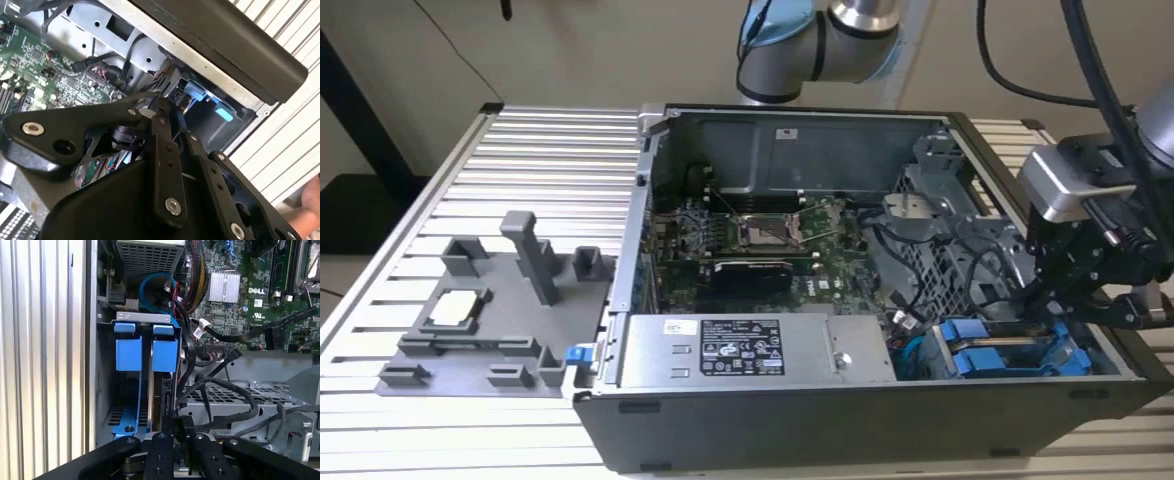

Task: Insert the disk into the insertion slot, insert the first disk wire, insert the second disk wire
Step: 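Insert the first disk wire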

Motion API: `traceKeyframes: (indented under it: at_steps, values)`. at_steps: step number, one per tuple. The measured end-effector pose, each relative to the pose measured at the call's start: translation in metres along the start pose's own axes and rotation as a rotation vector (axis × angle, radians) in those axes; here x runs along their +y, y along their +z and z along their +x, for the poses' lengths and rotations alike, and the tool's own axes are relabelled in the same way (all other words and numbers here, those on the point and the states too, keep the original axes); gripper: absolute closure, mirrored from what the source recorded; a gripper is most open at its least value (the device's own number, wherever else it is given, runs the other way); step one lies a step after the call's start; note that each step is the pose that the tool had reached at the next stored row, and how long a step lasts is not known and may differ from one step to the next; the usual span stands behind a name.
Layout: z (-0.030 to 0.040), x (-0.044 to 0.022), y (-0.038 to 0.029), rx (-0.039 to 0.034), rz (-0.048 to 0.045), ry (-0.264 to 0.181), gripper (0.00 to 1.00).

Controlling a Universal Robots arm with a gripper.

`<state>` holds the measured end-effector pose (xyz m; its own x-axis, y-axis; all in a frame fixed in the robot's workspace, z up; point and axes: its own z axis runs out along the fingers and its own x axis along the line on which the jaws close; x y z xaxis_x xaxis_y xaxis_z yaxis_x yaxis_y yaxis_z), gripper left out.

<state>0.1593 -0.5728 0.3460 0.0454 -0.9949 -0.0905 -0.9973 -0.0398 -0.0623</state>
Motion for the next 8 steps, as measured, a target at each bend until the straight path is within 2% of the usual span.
traceKeyframes:
  at_steps: [1,5,8]
  values:
    - [0.0000,0.0000,0.0001,-0.0001,-0.0008,0.000,0.81]
    - [0.0010,-0.0027,0.0019,-0.0008,-0.0200,0.002,0.81]
    - [0.0024,-0.0048,0.0031,-0.0013,-0.0226,0.002,0.81]
